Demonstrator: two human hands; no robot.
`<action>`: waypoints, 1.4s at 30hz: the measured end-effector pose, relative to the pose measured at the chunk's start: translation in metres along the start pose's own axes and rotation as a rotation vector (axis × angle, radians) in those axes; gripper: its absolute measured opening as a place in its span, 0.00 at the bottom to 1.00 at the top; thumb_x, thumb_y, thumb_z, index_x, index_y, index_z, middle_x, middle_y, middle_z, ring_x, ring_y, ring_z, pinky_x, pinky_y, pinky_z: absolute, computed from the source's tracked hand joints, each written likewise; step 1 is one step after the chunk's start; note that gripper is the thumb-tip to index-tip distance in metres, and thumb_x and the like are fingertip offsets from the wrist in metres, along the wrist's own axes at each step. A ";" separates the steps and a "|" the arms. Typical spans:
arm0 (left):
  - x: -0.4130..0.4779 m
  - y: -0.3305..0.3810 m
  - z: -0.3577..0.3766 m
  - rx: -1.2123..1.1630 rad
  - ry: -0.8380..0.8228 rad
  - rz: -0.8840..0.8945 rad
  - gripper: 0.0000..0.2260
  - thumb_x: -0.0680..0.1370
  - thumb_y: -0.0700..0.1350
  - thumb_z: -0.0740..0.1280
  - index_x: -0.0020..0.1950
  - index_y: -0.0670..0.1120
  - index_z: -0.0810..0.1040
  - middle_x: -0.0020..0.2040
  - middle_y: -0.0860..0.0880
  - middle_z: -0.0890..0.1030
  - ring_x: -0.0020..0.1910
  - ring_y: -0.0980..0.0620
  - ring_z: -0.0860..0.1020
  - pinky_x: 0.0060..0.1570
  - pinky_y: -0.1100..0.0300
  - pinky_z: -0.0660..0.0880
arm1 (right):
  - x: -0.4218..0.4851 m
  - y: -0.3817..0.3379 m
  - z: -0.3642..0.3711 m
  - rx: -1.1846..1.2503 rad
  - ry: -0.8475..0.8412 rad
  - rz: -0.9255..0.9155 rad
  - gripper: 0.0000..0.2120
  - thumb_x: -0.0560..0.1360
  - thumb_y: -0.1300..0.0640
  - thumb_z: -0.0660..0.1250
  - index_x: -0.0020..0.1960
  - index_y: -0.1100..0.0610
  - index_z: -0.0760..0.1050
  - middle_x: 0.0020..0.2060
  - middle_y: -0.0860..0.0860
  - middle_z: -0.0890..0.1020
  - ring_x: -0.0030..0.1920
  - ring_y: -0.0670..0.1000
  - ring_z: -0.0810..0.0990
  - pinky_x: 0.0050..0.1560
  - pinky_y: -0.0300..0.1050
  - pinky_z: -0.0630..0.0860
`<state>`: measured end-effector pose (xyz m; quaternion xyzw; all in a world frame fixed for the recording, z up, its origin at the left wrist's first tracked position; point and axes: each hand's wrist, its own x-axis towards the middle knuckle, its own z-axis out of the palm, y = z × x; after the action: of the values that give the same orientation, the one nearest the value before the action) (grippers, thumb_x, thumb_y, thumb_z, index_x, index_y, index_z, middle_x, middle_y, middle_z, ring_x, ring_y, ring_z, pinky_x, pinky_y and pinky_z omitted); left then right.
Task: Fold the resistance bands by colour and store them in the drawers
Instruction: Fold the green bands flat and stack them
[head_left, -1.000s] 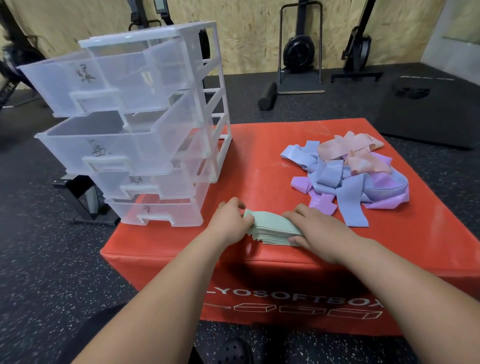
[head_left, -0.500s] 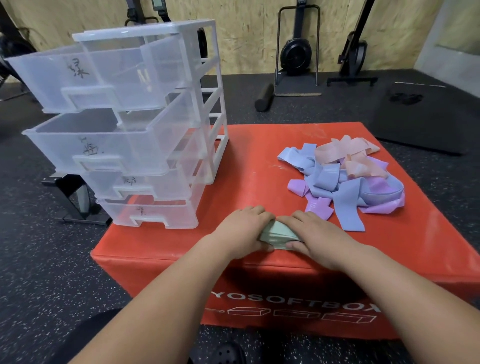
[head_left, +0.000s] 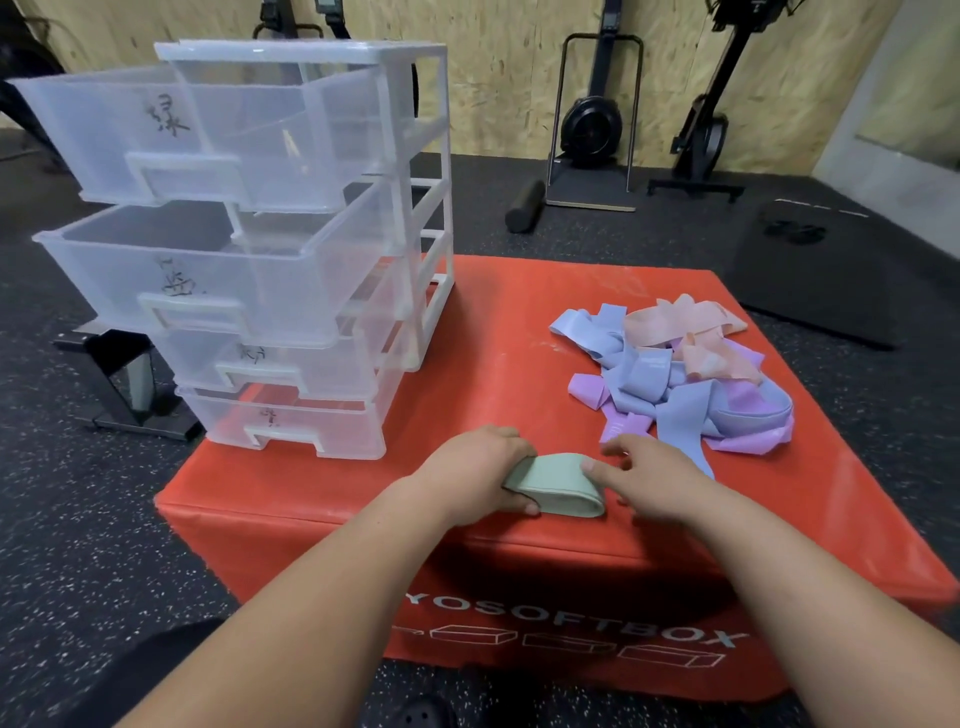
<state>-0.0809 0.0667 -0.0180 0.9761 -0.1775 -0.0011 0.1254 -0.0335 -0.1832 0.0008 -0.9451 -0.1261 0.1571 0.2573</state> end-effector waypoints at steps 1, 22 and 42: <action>-0.001 0.001 0.000 0.009 0.009 0.005 0.26 0.72 0.65 0.76 0.63 0.51 0.79 0.52 0.52 0.77 0.53 0.49 0.76 0.49 0.51 0.75 | 0.001 0.000 0.002 0.040 -0.028 0.046 0.22 0.78 0.36 0.67 0.58 0.54 0.81 0.45 0.50 0.87 0.40 0.52 0.84 0.49 0.47 0.81; -0.011 0.000 -0.007 -0.143 0.136 -0.169 0.39 0.68 0.73 0.73 0.71 0.53 0.70 0.59 0.51 0.78 0.58 0.46 0.79 0.56 0.46 0.78 | 0.003 -0.074 0.014 0.312 0.199 -0.038 0.22 0.70 0.55 0.77 0.60 0.47 0.73 0.52 0.45 0.81 0.51 0.45 0.81 0.48 0.44 0.76; 0.067 -0.058 -0.018 -0.460 0.677 -0.881 0.27 0.75 0.56 0.70 0.71 0.49 0.70 0.59 0.48 0.81 0.58 0.43 0.81 0.56 0.46 0.79 | 0.245 -0.159 -0.004 0.758 -0.248 -0.109 0.22 0.71 0.57 0.77 0.64 0.50 0.78 0.56 0.58 0.87 0.59 0.60 0.86 0.64 0.63 0.79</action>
<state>0.0026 0.1003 -0.0115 0.8517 0.2981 0.2199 0.3706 0.1682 0.0261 0.0306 -0.7490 -0.1395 0.2915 0.5784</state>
